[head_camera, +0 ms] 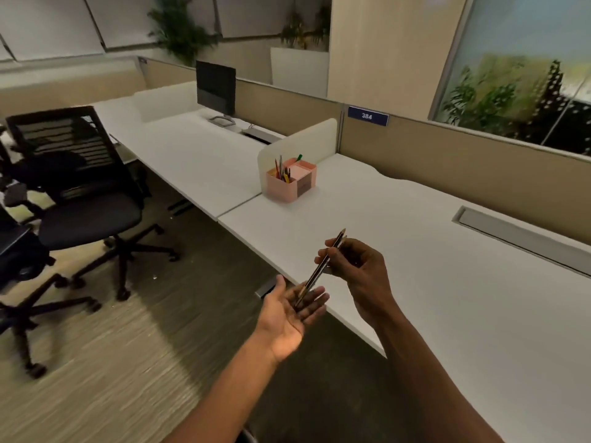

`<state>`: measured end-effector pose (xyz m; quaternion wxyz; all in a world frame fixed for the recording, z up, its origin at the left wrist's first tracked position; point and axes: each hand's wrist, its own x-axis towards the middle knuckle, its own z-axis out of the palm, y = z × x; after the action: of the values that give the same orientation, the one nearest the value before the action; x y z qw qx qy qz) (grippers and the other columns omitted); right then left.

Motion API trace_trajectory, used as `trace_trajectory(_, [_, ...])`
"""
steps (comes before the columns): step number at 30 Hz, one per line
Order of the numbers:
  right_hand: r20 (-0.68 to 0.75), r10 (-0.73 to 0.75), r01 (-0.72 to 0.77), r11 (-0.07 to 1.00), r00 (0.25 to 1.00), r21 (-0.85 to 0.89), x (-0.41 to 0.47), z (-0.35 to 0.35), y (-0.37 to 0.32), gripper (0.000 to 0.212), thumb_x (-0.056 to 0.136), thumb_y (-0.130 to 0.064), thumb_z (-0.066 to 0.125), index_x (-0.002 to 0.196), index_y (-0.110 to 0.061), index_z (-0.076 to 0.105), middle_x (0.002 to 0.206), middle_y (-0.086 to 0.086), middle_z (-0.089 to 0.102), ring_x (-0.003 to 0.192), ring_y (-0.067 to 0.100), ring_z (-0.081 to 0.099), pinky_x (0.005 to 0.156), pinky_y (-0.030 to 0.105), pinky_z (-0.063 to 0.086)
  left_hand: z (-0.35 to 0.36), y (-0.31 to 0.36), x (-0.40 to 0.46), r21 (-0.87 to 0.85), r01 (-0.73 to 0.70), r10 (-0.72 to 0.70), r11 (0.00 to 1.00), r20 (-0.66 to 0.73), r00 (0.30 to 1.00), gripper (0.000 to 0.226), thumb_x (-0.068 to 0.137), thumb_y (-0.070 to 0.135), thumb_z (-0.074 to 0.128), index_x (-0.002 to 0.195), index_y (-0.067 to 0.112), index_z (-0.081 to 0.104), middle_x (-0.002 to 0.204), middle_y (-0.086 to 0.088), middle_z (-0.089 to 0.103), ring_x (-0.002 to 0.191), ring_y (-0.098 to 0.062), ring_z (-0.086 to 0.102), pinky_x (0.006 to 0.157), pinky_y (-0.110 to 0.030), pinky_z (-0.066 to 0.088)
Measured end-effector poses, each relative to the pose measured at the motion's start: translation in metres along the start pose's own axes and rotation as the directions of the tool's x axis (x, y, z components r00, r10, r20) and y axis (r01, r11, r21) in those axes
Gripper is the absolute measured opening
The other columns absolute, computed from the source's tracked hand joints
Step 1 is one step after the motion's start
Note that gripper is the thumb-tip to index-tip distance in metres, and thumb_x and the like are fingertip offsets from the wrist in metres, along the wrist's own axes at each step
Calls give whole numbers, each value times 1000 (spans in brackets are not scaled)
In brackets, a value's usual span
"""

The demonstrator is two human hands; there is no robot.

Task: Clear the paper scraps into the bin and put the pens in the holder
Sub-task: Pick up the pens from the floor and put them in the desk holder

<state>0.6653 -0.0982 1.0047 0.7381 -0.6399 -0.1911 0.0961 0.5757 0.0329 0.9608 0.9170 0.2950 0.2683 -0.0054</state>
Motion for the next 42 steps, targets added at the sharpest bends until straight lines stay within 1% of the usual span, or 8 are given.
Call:
trace_trajectory(4, [35, -8, 11, 997, 999, -77, 47, 29, 17, 17, 96, -14, 67, 112, -11, 70, 98, 8, 78, 93, 23, 77, 86, 40, 62, 8, 43, 39, -169, 14, -15, 986, -2, 1000, 71, 103, 57, 35, 133, -4, 58, 125, -30, 67, 115, -40, 68, 107, -48, 49])
trace_trajectory(12, [-7, 21, -22, 997, 1000, -78, 152, 60, 42, 19, 97, -14, 66, 115, -9, 67, 100, 9, 78, 93, 23, 77, 83, 42, 64, -8, 113, 108, -119, -60, 53, 991, -59, 997, 67, 101, 59, 38, 131, 2, 59, 126, -29, 67, 120, -41, 65, 109, -50, 47])
trace_trajectory(18, [-94, 23, -33, 994, 995, -106, 253, 69, 55, 24, 97, -14, 66, 120, -6, 65, 100, 10, 78, 90, 21, 78, 81, 41, 64, -13, 138, 187, 309, -177, 224, 934, -125, 967, 49, 104, 52, 41, 125, 15, 64, 122, -12, 73, 117, -28, 67, 108, -47, 48])
trace_trajectory(20, [-118, 6, -20, 992, 993, -121, 292, 72, 60, 24, 96, -16, 68, 119, -9, 67, 102, 9, 77, 89, 21, 77, 80, 41, 64, -12, 147, 222, 569, -204, 325, 797, -119, 938, 41, 104, 47, 43, 131, 21, 61, 130, -4, 67, 122, -21, 61, 110, -42, 46])
trace_trajectory(23, [-154, -31, 9, 990, 988, -139, 348, 75, 70, 15, 96, -16, 68, 111, -17, 69, 101, 6, 77, 88, 19, 77, 78, 42, 65, -22, 158, 275, 893, -173, 472, 416, -49, 880, 43, 103, 45, 48, 141, 26, 52, 146, 2, 56, 136, -18, 50, 111, -34, 40])
trace_trajectory(30, [-195, -141, 82, 957, 971, -279, 474, 80, 110, 18, 94, -28, 70, 110, -20, 71, 98, -2, 77, 87, 14, 76, 78, 44, 65, -74, 181, 384, 963, 101, 482, -249, 33, 875, 68, 105, 54, 31, 161, 22, 13, 171, -2, 9, 158, -20, -4, 126, -35, 3])
trace_trajectory(36, [-153, -212, 127, 892, 965, -433, 543, 93, 155, 17, 94, -31, 66, 107, -21, 70, 100, -3, 77, 90, 11, 75, 83, 44, 63, -98, 179, 425, 861, 165, 403, -480, 50, 914, 68, 104, 55, 17, 162, 26, -4, 170, -6, -15, 156, -25, -17, 127, -41, -7])
trace_trajectory(42, [-42, -171, 119, 822, 984, -557, 571, 107, 188, 23, 97, -20, 66, 116, -6, 69, 111, 13, 76, 100, 24, 72, 87, 33, 57, -113, 168, 430, 842, 136, 427, -521, 119, 896, 76, 91, 65, -13, 160, 31, -12, 166, -3, -25, 153, -23, -26, 125, -41, -11])
